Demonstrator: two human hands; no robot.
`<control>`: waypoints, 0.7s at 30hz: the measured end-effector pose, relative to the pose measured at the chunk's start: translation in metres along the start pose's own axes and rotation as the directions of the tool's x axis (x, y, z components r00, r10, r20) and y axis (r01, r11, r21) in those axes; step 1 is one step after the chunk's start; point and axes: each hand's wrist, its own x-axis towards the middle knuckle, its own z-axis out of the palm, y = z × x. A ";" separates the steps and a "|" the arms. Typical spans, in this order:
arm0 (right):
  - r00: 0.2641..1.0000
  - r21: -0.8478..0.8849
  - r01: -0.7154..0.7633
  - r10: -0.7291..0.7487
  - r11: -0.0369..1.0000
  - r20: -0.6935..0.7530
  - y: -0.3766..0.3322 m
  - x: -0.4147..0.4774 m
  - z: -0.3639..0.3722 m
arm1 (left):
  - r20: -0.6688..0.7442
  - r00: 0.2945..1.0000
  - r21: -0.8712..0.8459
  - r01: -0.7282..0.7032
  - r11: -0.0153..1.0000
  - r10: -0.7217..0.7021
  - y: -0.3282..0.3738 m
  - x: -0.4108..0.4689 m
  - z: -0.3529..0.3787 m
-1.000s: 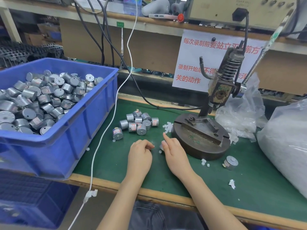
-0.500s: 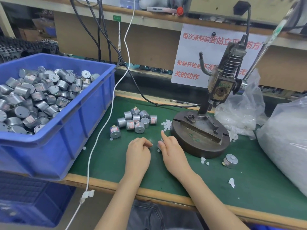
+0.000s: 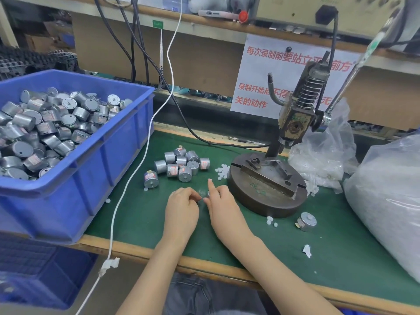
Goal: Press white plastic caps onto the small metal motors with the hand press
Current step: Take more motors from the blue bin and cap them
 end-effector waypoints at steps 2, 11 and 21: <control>1.000 -0.033 0.013 -0.012 0.999 0.022 -0.002 0.000 0.001 | 0.005 1.000 0.009 -0.001 1.000 0.001 0.000 0.000 0.000; 0.995 0.282 -0.053 0.074 0.958 -0.063 0.003 -0.007 -0.004 | 0.066 0.993 0.019 -0.101 0.995 0.099 0.001 -0.004 -0.001; 0.897 0.889 -0.196 0.443 0.414 -0.008 0.009 -0.011 -0.021 | 0.210 0.881 0.272 -0.469 0.840 0.424 -0.001 -0.012 0.010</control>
